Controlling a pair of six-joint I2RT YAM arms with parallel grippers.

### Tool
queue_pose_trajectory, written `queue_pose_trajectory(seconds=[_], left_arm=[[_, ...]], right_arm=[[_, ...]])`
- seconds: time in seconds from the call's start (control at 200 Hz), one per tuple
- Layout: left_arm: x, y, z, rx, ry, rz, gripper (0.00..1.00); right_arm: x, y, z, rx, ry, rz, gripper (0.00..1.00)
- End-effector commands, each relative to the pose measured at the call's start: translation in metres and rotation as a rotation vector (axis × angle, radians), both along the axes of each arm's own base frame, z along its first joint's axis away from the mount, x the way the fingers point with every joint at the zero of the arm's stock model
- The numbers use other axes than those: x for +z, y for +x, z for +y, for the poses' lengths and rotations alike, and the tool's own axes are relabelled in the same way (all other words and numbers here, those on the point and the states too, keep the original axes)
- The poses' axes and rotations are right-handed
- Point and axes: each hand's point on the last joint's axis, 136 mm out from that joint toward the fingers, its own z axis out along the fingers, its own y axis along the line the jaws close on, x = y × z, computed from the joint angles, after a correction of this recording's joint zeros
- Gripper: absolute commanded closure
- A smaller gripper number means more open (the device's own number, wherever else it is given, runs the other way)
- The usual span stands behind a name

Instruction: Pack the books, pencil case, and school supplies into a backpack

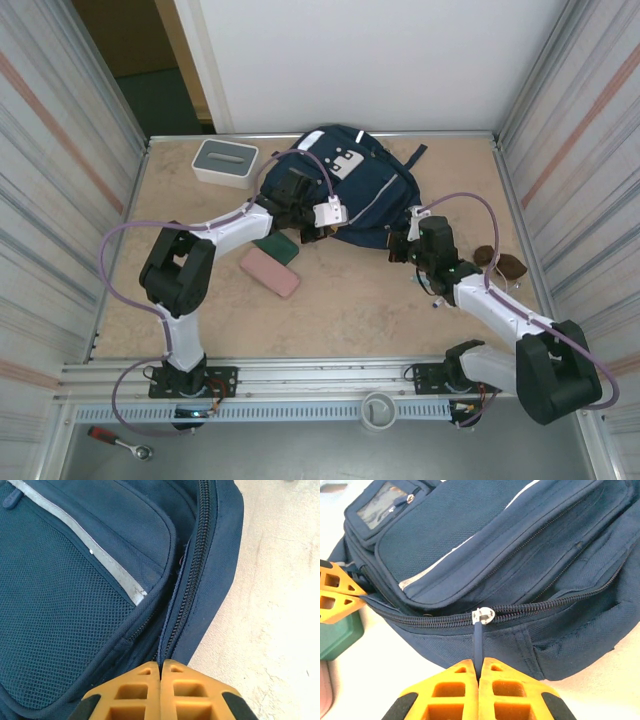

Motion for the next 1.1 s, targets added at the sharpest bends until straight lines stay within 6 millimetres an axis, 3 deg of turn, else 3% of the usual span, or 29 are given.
queue_pose_trajectory(seconds=[0.0, 0.235, 0.526, 0.646, 0.746, 0.842, 0.957, 1.092], left_arm=[[0.041, 0.002, -0.001, -0.004, -0.074, -0.045, 1.00], [0.039, 0.011, 0.017, 0.041, -0.058, -0.054, 1.00], [0.024, 0.026, 0.054, 0.142, -0.014, -0.041, 1.00], [0.018, 0.023, 0.063, 0.170, 0.008, -0.025, 0.82], [0.030, 0.010, 0.058, 0.178, -0.051, 0.030, 0.59], [0.046, -0.008, 0.043, 0.167, -0.117, 0.053, 0.46], [0.050, -0.032, 0.017, 0.104, -0.139, 0.037, 0.39], [0.034, -0.037, -0.007, 0.078, -0.098, 0.033, 0.38]], right_arm=[[-0.004, 0.000, -0.007, 0.002, -0.021, 0.020, 1.00], [-0.020, 0.006, -0.034, -0.096, -0.027, 0.125, 1.00], [-0.015, 0.011, -0.028, -0.096, -0.010, 0.140, 1.00], [-0.007, 0.011, -0.005, -0.029, 0.039, 0.120, 1.00], [0.001, 0.010, 0.014, 0.015, 0.083, 0.107, 1.00], [0.012, 0.008, 0.031, 0.052, 0.130, 0.091, 1.00], [0.027, 0.007, 0.046, 0.085, 0.173, 0.071, 1.00], [0.043, 0.003, 0.061, 0.122, 0.216, 0.051, 1.00]])
